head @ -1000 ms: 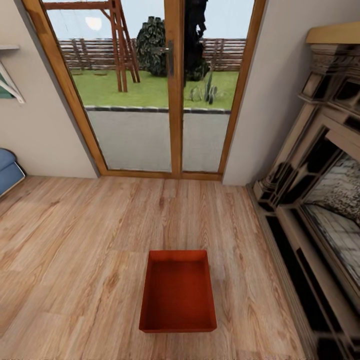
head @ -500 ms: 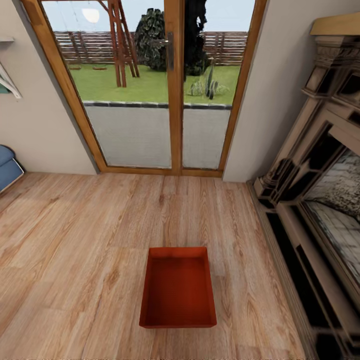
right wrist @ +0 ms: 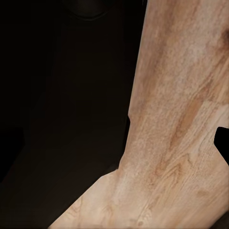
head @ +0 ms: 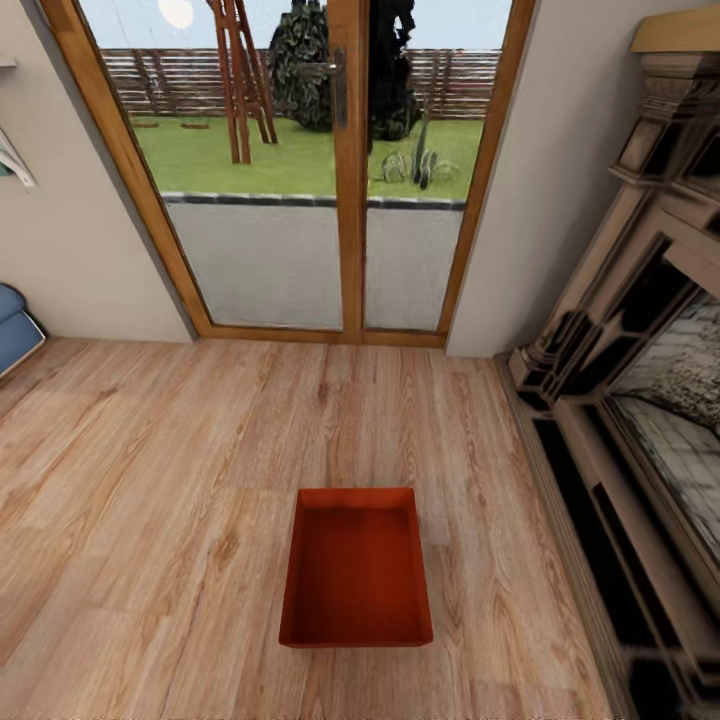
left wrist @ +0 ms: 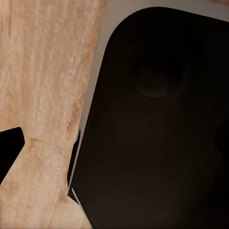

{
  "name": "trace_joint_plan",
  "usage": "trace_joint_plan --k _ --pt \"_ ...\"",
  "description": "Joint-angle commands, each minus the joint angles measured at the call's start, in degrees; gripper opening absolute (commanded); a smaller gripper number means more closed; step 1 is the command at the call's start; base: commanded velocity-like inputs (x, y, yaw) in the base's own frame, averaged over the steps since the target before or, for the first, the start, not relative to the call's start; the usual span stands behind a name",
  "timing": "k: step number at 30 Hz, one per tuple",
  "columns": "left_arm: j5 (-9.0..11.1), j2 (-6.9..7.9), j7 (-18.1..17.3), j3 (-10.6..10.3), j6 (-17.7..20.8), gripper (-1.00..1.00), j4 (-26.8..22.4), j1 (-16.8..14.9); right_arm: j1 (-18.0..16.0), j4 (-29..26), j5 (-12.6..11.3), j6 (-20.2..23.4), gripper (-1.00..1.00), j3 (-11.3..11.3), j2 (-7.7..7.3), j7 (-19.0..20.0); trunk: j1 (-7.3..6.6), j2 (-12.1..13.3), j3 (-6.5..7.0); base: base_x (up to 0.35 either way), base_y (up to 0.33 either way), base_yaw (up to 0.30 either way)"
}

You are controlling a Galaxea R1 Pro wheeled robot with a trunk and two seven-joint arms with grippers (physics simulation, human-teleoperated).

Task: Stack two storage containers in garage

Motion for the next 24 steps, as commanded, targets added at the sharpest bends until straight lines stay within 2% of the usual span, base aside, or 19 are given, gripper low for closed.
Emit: trace_joint_plan --k 1,24 --pt "0.3 0.0 -0.03 -0.14 -0.17 1.0 0.05 -0.03 -0.06 0.17 0.08 -0.31 1.0 0.39 -0.01 0.02 -0.01 -0.02 -0.13 0.0 0.0 0.0" --pt "0.3 0.0 -0.03 -0.14 -0.17 1.0 0.05 -0.03 -0.06 0.17 0.09 -0.31 1.0 0.39 -0.01 0.02 -0.01 -0.02 -2.21 0.0 0.0 0.0"
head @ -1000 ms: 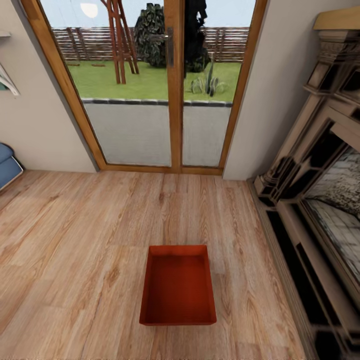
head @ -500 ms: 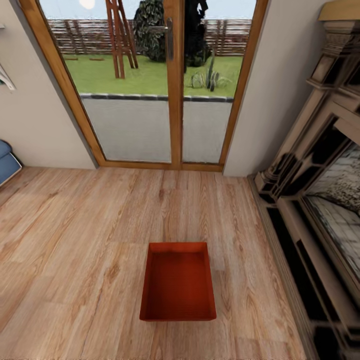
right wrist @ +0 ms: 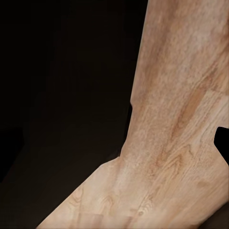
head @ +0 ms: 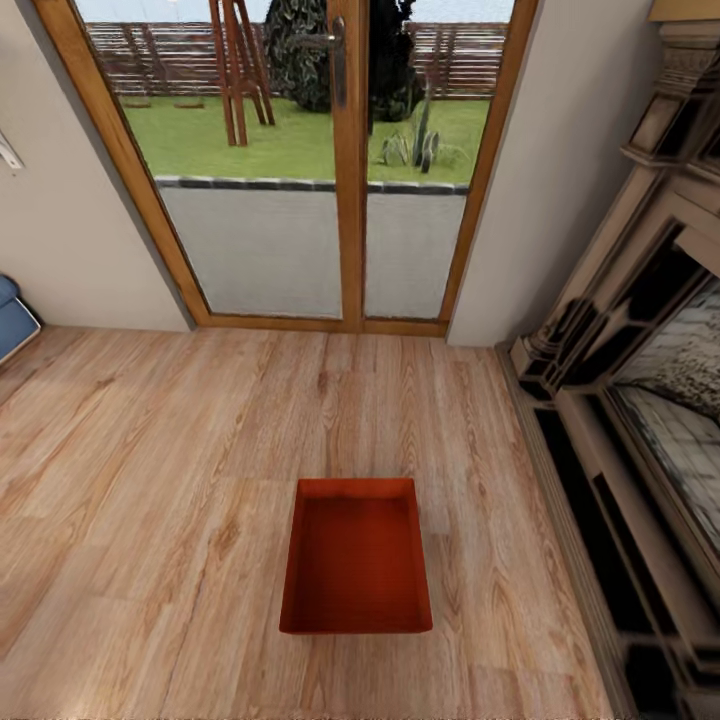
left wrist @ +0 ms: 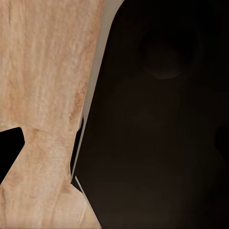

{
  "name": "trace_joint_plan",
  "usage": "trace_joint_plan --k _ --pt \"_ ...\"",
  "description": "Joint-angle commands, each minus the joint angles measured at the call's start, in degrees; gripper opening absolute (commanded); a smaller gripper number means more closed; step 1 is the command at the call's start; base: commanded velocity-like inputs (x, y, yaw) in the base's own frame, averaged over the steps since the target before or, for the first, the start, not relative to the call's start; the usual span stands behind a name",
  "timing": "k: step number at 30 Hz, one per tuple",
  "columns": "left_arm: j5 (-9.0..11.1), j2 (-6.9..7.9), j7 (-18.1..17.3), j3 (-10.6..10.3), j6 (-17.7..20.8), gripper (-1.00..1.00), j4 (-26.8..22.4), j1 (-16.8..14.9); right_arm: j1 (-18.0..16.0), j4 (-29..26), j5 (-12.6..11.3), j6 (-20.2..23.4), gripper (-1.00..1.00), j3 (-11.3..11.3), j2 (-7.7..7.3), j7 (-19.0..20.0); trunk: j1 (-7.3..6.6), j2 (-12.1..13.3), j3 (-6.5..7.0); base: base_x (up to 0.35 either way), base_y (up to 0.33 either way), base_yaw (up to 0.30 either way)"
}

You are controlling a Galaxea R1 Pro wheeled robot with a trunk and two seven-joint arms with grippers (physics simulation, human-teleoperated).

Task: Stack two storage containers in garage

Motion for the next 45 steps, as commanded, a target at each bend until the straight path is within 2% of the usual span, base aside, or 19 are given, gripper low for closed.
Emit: trace_joint_plan --k 1,45 --pt "0.3 0.0 -0.03 -0.13 -0.17 1.0 0.05 -0.02 -0.06 0.17 0.11 -0.31 1.0 0.4 -0.01 0.03 0.0 -0.02 -0.12 0.0 0.0 0.0" --pt "0.3 0.0 -0.03 -0.13 -0.17 1.0 0.05 -0.02 -0.06 0.17 0.12 -0.31 1.0 0.41 -0.01 0.03 0.0 -0.02 -4.11 0.0 0.0 0.0"
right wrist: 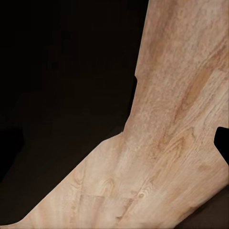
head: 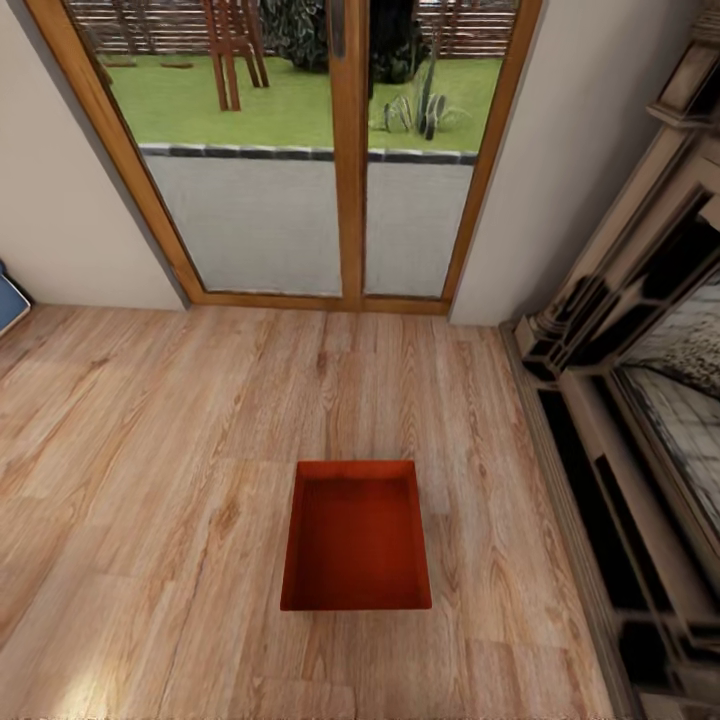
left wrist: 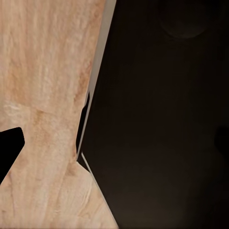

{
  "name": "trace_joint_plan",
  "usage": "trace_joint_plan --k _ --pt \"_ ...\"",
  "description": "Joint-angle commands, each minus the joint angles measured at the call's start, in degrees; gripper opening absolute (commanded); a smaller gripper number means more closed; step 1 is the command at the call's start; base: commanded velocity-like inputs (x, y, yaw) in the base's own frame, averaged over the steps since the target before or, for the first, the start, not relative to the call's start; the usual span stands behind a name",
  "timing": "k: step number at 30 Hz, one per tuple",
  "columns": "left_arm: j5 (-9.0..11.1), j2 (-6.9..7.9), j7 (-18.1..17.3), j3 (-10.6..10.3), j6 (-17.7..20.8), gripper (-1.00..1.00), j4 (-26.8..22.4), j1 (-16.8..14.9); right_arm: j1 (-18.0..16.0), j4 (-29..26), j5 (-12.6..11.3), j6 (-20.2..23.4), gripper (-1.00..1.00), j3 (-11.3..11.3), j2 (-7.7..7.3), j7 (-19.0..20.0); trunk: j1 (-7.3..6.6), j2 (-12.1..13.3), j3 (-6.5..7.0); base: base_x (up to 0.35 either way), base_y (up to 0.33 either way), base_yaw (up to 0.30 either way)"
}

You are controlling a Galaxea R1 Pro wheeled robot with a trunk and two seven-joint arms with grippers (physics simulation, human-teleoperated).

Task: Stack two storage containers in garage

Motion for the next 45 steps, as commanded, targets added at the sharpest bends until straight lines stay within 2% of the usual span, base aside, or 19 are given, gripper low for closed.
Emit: trace_joint_plan --k 1,21,29,34,40,43,45 --pt "0.3 0.0 -0.02 -0.13 -0.17 1.0 0.05 -0.02 -0.06 0.17 0.11 -0.31 1.0 0.39 -0.01 0.03 0.0 -0.01 -0.12 0.0 0.0 0.0" --pt "0.3 0.0 -0.02 -0.13 -0.17 1.0 0.05 -0.02 -0.06 0.17 0.11 -0.57 1.0 0.46 0.0 -0.98 0.0 -0.01 -0.57 0.0 0.0 0.0" --pt "0.3 0.0 -0.02 -0.13 -0.17 1.0 0.05 -0.02 -0.06 0.22 1.06 -0.3 1.0 0.27 0.44 -0.84 0.0 -0.01 -0.57 0.0 0.0 0.0" --pt "0.3 0.0 -0.02 -0.13 -0.17 1.0 0.05 -0.02 -0.06 0.24 1.14 -0.22 1.0 0.19 0.34 -0.43 0.0 -0.01 -0.57 0.0 0.0 0.0" --pt "0.27 -0.32 -0.07 0.29 -0.15 1.0 0.0 -0.02 -0.06 0.17 1.18 -0.03 1.0 0.13 0.89 -0.94 0.0 -0.01 -0.57 0.0 0.0 0.0" --pt "0.29 -0.58 -0.12 0.2 -0.07 1.0 -0.66 -0.02 -0.06 -0.51 1.5 0.37 1.0 0.11 0.88 -0.7 0.0 -0.01 -0.57 0.0 0.0 0.0" --pt "0.29 -0.77 -0.06 0.07 0.16 1.0 -4.13 -0.02 -0.27 -4.28 1.42 2.17 1.0 0.06 0.86 -0.76 0.0 -0.01 -0.57 0.0 0.0 0.0"
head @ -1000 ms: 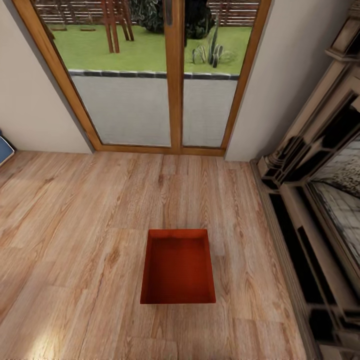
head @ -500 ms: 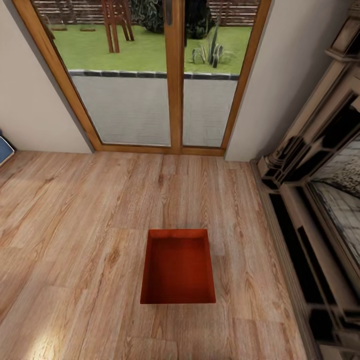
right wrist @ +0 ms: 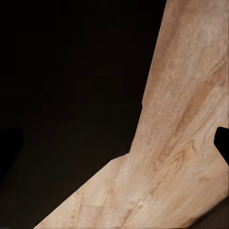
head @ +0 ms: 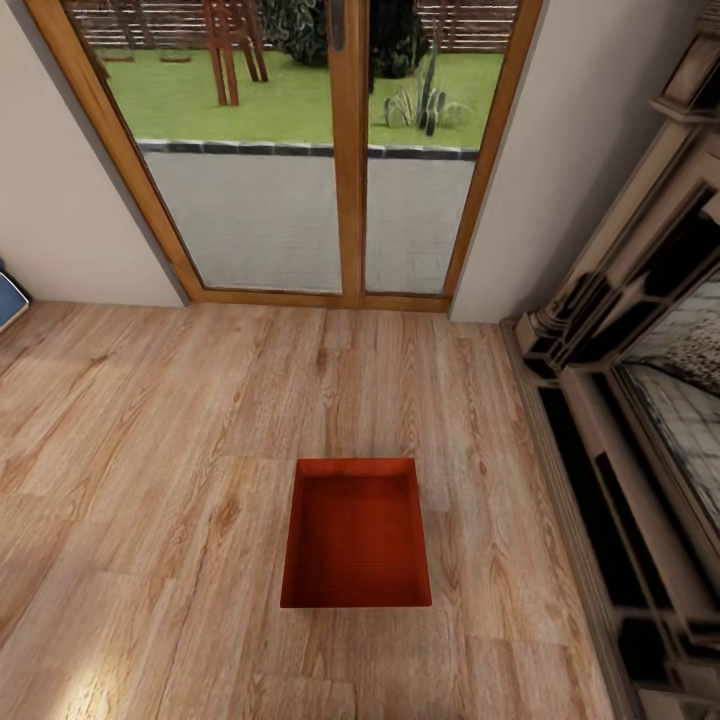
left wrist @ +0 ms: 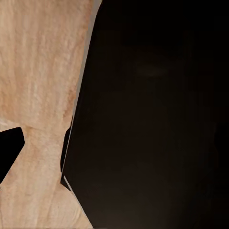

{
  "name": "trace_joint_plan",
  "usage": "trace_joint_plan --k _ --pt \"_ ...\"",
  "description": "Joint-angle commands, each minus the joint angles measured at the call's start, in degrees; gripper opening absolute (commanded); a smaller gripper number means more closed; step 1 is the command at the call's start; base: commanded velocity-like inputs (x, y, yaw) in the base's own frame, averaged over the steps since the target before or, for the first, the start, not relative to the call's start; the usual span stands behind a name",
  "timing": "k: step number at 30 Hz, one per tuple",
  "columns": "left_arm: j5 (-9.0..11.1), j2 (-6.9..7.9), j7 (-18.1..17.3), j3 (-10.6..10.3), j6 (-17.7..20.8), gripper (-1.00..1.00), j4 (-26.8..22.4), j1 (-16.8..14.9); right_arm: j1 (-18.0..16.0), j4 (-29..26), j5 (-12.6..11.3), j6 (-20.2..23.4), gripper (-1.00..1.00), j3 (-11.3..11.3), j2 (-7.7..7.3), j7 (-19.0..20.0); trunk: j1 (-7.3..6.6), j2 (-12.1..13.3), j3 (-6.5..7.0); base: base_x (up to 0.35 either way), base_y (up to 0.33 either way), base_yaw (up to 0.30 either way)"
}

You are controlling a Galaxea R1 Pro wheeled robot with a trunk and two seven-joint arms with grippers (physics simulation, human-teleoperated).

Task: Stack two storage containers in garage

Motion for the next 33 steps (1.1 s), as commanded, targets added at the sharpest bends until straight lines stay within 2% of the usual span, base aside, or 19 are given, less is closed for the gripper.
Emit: trace_joint_plan --k 1,3,7,9,11,12,13,15,16,17,18,20,21,22,23,25,29,31,33 --pt "0.34 0.05 -0.02 -0.11 -0.04 1.0 -1.16 0.0 0.02 -1.49 0.1 0.53 1.0 0.35 -0.02 -0.02 0.0 -0.01 -0.04 0.0 0.0 0.0" --pt "0.35 0.33 0.1 -0.08 0.51 1.0 -7.34 0.0 0.08 -10.39 -0.29 5.51 1.0 0.15 -0.07 -0.02 0.0 -0.01 -0.04 0.0 0.0 0.0" --pt "0.36 1.15 0.92 0.02 2.22 1.0 -14.41 0.0 0.11 -22.51 -0.32 13.29 1.0 0.01 -0.07 -0.3 0.0 -0.01 -0.04 0.0 0.0 0.0" --pt "0.32 1.34 1.97 0.09 4.7 1.0 -20.18 0.0 0.3 -29.33 -0.17 17.56 1.0 0.0 -0.03 -0.56 0.0 -0.01 -0.04 0.0 0.0 0.0" --pt "0.35 1.14 2.71 0.11 8.68 1.0 -26.82 0.0 -0.42 -33.68 -0.26 21.56 1.0 -0.05 0.06 -1.11 0.0 -0.01 -0.04 0.0 0.0 0.0" --pt "0.38 0.85 2.94 0.12 11.51 1.0 -31.05 0.0 -1.9 -34.92 -0.31 23.78 1.0 -0.1 0.16 -1.64 0.0 -0.01 -0.04 0.0 0.0 0.0" --pt "0.27 -0.1 3.27 0.08 16.09 1.0 -37.5 0.0 -4.95 -35.98 -0.41 26.8 1.0 -0.1 0.68 -2.52 0.0 -0.01 -0.04 0.0 0.0 0.0" --pt "0.09 -1.46 3.6 0.02 20.69 1.0 -43.36 -0.16 -8.08 -36.33 -0.52 28.93 1.0 -0.1 1.52 -3.24 0.0 -0.01 -0.04 0.0 0.0 0.0" --pt "-0.08 -2.81 4.22 -0.04 24.58 1.0 -48.28 -0.36 -10.99 -36.37 -0.47 30.02 1.0 -0.1 2.47 -3.86 0.0 -0.01 -0.04 0.0 0.0 0.0" --pt "-0.17 -3.45 4.93 -0.04 26.66 1.0 -50.51 -0.5 -12.92 -36.39 -0.44 30.37 1.0 -0.1 3.09 -4.35 0.0 -0.01 -0.04 0.0 0.0 0.0" --pt "-0.12 -4.04 6.74 -0.04 28.65 1.0 -52.37 -0.79 -16.46 -36.29 -0.43 30.57 1.0 -0.1 4.14 -5.3 0.0 -0.01 -0.04 0.0 0.0 0.0" --pt "-0.11 -4.47 9.32 -0.09 29.88 1.0 -53.54 -2.52 -20.79 -35.77 -0.6 29.74 1.0 -0.12 5.14 -6.19 0.0 -0.01 -0.04 0.0 0.0 0.0" --pt "-0.04 -4.91 11.38 -0.3 30.45 1.0 -53.59 -6.59 -24.41 -34.5 -0.65 26.4 1.0 -0.11 5.61 -6.56 0.0 -0.01 -0.04 0.0 0.0 0.0" --pt "-0.05 -5.14 12.1 -0.4 30.61 1.0 -52.94 -9.05 -25.48 -33.89 -0.6 24.19 1.0 -0.11 5.71 -6.66 0.0 -0.01 -0.04 0.0 0.0 0.0" --pt "-0.12 -5.36 12.82 -0.48 30.72 1.0 -51.0 -12.84 -26.42 -33.42 -0.49 20.7 1.0 -0.12 5.91 -6.74 0.0 -0.01 -0.04 0.0 0.0 0.0" --pt "-0.82 -5.67 13.68 -0.63 30.73 1.0 -46.59 -17.78 -26.99 -33.09 -0.56 16.55 1.0 -0.19 6.05 -6.74 0.0 -0.01 -0.04 0.0 0.0 0.0" --pt "-3.62 -6.11 14.61 -0.72 29.34 1.0 -38.46 -22.66 -27.31 -32.75 -1.12 13.66 1.0 -0.42 6.13 -6.41 0.0 -0.01 -0.04 0.0 0.0 0.0" --pt "-4.59 -6.18 14.74 -0.73 27.64 1.0 -36.41 -23.35 -27.35 -32.44 -1.78 13.29 1.0 -0.42 6.17 -6.19 0.0 -0.01 -0.04 0.0 0.0 0.0" --pt "-5.34 -6.23 14.8 -0.74 24.61 1.0 -34.03 -23.71 -27.37 -29.21 -3.41 12.71 1.0 -0.42 6.2 -6.07 0.0 -0.01 -0.04 0.0 0.0 0.0"
